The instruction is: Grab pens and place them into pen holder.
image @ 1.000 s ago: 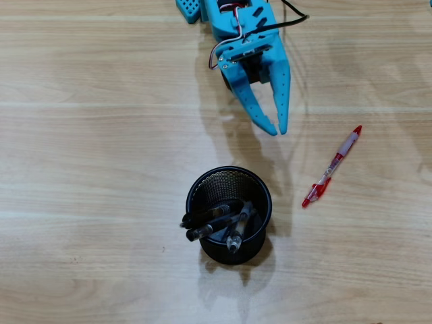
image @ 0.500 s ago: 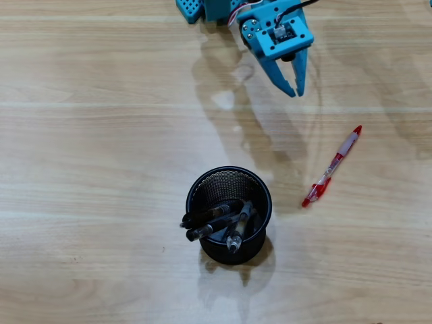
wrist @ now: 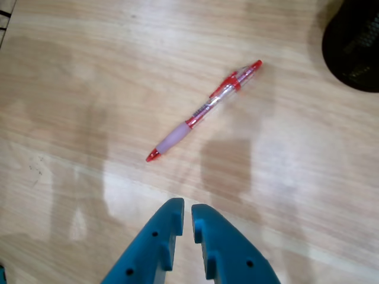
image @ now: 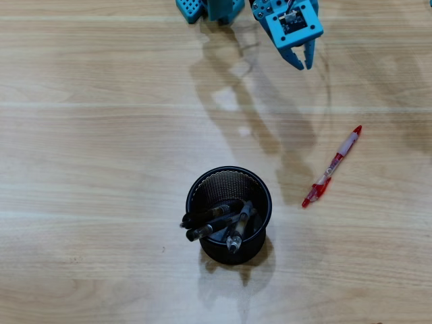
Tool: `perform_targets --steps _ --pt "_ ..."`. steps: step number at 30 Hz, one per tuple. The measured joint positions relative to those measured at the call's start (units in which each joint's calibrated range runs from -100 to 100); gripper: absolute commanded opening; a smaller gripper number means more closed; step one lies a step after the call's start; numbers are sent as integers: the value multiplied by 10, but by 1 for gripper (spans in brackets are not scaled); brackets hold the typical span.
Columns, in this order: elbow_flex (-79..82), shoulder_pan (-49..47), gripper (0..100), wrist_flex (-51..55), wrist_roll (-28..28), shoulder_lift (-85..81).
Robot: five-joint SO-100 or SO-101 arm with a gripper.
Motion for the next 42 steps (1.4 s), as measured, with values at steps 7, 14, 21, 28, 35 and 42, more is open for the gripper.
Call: perform_targets --steps 7,14,21,28,35,42 --pt "-177 -28 2 1 -18 185" --pt "-312 -52 2 1 -75 345" --pt "-424 -63 2 119 -158 455" --pt "-510 -67 2 155 -168 526" --pt "-593 -68 7 155 -168 589" --pt "-608 -68 22 155 -170 615"
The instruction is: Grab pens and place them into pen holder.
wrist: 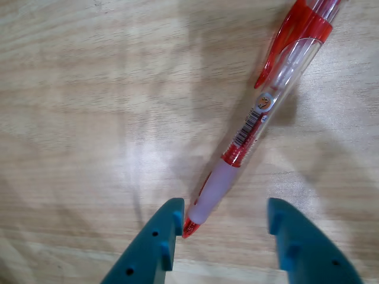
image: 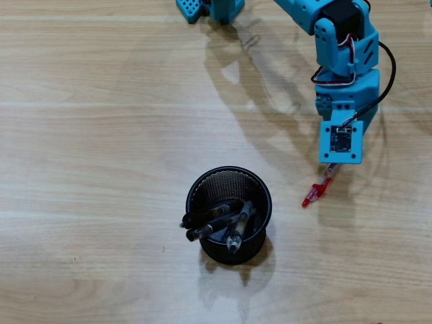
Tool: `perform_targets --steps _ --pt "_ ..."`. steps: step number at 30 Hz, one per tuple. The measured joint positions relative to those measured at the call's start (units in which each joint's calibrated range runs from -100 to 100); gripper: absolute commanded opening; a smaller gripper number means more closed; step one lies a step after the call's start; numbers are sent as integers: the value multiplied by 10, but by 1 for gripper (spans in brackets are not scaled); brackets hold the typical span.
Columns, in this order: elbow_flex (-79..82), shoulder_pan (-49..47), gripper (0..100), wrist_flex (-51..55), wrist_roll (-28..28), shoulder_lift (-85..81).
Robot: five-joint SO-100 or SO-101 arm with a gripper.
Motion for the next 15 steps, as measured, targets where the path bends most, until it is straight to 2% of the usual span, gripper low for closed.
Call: perform_targets --steps 15 --pt "-13 0 19 -100 -1 87"
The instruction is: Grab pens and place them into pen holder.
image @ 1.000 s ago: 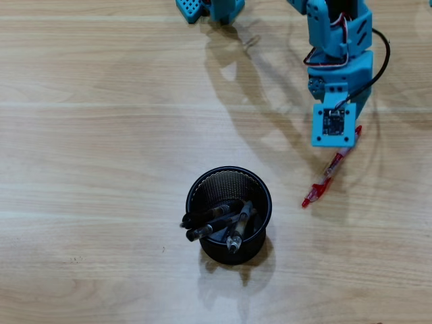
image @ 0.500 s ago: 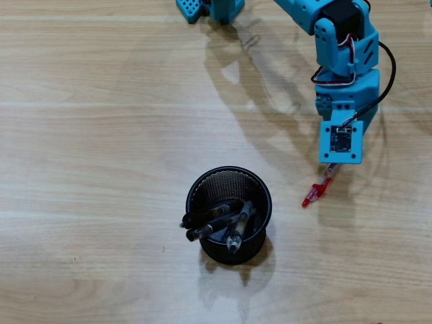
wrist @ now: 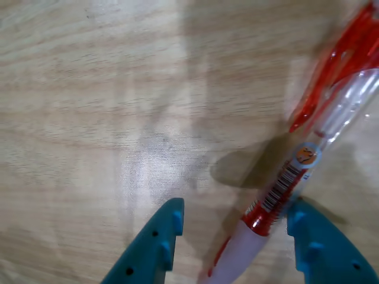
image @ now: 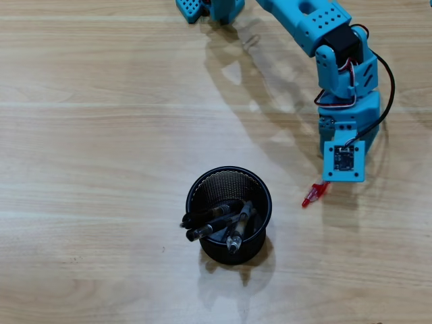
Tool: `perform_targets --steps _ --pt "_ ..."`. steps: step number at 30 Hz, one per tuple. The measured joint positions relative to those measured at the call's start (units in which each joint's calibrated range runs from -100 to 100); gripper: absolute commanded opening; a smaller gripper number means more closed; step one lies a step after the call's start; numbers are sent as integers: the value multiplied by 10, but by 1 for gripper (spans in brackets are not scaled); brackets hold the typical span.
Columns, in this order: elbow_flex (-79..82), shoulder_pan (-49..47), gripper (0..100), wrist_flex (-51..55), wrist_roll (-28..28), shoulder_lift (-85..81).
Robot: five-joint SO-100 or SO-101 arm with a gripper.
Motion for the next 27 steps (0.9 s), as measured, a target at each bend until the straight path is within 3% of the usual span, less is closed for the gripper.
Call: perform_targets --steps 7,14,27 --pt "-16 0 19 -7 -16 20" --pt "-17 5 4 -8 -21 32" --pt "-15 2 2 32 -23 35"
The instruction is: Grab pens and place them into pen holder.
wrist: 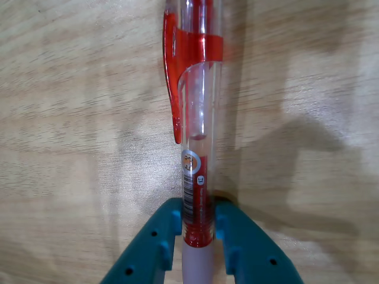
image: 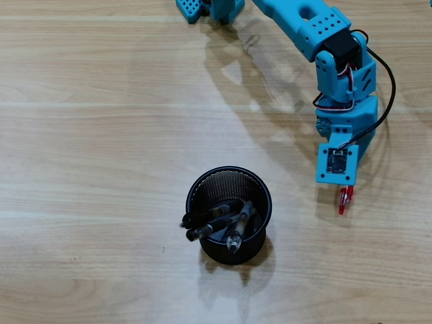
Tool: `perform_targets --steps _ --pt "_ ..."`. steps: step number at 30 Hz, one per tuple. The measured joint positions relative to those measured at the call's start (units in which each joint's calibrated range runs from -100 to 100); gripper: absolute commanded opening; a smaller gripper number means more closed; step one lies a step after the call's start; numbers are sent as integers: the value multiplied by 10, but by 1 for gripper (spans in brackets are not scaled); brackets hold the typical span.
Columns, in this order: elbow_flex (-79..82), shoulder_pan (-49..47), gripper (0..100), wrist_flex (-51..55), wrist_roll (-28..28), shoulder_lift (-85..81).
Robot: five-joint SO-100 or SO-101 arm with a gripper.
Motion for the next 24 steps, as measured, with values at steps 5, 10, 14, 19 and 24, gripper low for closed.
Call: perform_targets --steps 5,10,14,19,24 --pt "-2 0 2 1 0 -3" --pt "-4 6 2 20 0 -23" --pt "-2 11 2 78 7 -64" --pt "13 32 2 125 31 -172" --pt "151 73 2 77 78 -301"
